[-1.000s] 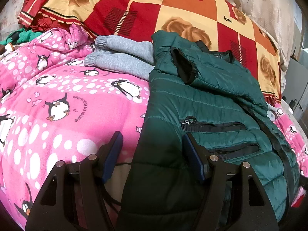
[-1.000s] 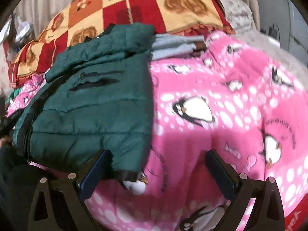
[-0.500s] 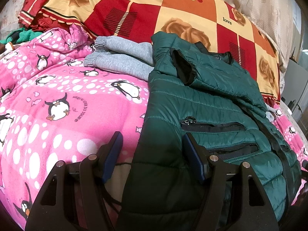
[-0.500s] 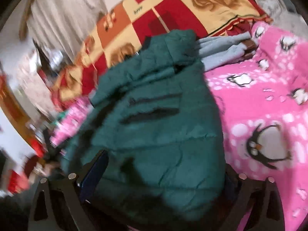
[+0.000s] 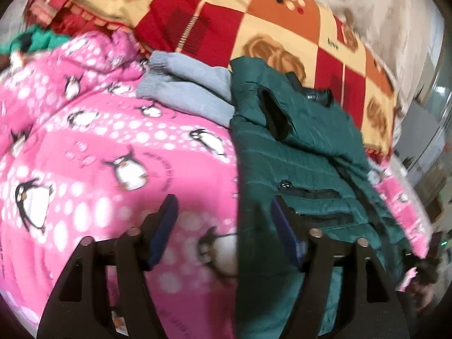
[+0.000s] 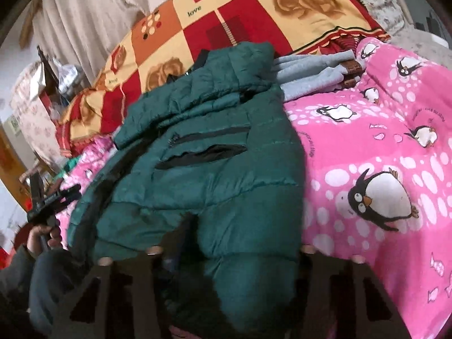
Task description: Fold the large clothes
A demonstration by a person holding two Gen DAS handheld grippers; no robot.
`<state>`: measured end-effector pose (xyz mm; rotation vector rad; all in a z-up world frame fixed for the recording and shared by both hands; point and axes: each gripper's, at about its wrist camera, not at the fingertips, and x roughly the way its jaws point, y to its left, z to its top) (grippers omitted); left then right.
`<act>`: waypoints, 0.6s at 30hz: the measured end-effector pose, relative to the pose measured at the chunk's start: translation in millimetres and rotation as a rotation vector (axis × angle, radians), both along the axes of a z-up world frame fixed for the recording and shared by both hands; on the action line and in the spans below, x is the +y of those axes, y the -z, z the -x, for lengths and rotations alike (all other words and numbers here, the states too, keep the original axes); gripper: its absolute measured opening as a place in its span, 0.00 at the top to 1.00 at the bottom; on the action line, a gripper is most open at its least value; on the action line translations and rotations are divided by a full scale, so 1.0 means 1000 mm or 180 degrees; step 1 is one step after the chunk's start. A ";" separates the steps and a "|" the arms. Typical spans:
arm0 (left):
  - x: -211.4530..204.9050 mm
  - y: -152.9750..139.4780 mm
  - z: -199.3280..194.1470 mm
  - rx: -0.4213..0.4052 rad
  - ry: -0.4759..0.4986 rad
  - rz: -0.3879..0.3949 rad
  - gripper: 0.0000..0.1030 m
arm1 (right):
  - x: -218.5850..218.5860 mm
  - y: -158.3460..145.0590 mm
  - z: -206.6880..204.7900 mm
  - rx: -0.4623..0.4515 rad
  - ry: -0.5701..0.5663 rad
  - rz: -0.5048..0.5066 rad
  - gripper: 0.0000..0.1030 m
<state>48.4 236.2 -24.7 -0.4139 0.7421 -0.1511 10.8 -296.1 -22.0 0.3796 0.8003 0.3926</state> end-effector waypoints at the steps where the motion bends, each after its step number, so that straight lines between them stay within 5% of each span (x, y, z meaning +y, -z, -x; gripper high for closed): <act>1: 0.004 0.006 0.000 0.0070 0.0082 0.0157 0.25 | 0.001 0.001 0.000 -0.0001 0.0017 0.0021 0.61; 5: -0.008 0.012 0.012 0.0030 0.0451 0.0450 0.10 | 0.001 0.009 0.003 -0.0047 0.0155 -0.0068 0.61; 7: -0.020 0.020 0.013 0.0153 0.0726 0.0802 0.09 | 0.001 0.009 0.005 -0.0071 0.0177 -0.0074 0.61; 12: -0.060 0.018 0.025 0.0178 0.1170 0.0535 0.01 | 0.002 0.007 0.002 -0.0021 0.0141 -0.0024 0.61; 15: -0.059 0.016 0.020 0.0255 0.1393 0.1004 0.01 | 0.001 0.008 0.002 -0.0023 0.0142 -0.0037 0.61; 18: -0.066 0.008 0.016 0.0184 0.1590 0.1012 0.01 | 0.002 0.008 0.002 -0.0046 0.0143 -0.0023 0.61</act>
